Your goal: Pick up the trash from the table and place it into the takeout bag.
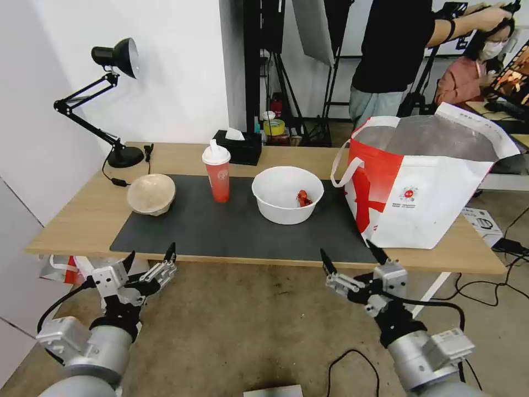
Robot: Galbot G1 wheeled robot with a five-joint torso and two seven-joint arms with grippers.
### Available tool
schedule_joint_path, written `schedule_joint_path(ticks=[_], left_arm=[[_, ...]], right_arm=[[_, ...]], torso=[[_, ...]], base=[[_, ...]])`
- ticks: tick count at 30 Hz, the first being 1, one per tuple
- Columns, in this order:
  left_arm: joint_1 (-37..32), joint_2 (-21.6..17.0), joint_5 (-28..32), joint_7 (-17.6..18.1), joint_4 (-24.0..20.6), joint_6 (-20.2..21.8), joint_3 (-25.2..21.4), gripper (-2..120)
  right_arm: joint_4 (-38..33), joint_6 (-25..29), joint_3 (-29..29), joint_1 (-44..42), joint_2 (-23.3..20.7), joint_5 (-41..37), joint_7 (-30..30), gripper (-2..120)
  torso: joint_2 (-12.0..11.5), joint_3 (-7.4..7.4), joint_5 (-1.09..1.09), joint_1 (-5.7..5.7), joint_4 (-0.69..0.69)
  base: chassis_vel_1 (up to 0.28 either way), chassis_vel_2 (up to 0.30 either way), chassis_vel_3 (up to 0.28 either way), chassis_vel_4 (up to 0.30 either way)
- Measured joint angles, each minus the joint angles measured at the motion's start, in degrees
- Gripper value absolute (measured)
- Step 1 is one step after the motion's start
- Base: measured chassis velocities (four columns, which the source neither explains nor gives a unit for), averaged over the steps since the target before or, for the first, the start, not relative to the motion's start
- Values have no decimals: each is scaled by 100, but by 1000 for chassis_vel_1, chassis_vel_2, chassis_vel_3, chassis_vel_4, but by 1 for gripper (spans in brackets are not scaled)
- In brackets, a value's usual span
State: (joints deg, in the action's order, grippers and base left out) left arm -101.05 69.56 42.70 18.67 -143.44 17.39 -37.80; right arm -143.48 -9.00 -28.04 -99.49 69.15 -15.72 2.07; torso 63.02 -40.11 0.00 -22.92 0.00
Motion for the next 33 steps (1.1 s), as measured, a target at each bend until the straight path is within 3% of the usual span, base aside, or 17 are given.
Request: schedule_joint_path(ticks=[13,18,20,23,25,28,29,31,33], left_arm=[[-43,18,6,-68,9,83,107,100],[-47,27,-25,-75,13,89,113,100],[-47,27,-27,-75,15,92,113,100],[-67,84,-194,-109,16,92,116,100],[-71,98,-232,-117,17,91,117,100],[-76,113,-272,-130,19,85,119,100],[-76,113,-272,-130,19,85,119,100],[-76,114,-275,-133,19,80,120,100],[-77,116,-279,-133,19,79,120,100]], right_arm=[[13,53,-259,1028,-767,-1489,-106,100],[16,-244,-223,1812,-1688,-2157,79,100],[16,-261,-210,1913,-1806,-2266,105,100],[17,-566,-109,2781,-2519,-3322,412,100],[17,-661,-71,3046,-2670,-3635,485,100],[164,-1316,211,4408,-3265,-4971,747,100],[164,-1316,211,4408,-3265,-4971,747,100],[272,-1926,419,5313,-3538,-5902,927,100],[307,-2080,481,5559,-3626,-6158,988,100]], torso=[[0,0,2,0,0],[-1,0,2,0,0],[0,0,2,0,0],[0,0,1,0,2],[-1,0,2,0,1],[-1,0,1,-1,1],[-1,0,1,-1,1],[-1,-1,1,-1,1],[-1,-1,0,-1,1]], base=[[0,0,0,0],[0,0,0,0],[0,0,0,0],[0,0,0,0],[0,0,0,0],[0,0,0,0],[0,0,0,0],[0,0,0,0],[0,0,0,0]])
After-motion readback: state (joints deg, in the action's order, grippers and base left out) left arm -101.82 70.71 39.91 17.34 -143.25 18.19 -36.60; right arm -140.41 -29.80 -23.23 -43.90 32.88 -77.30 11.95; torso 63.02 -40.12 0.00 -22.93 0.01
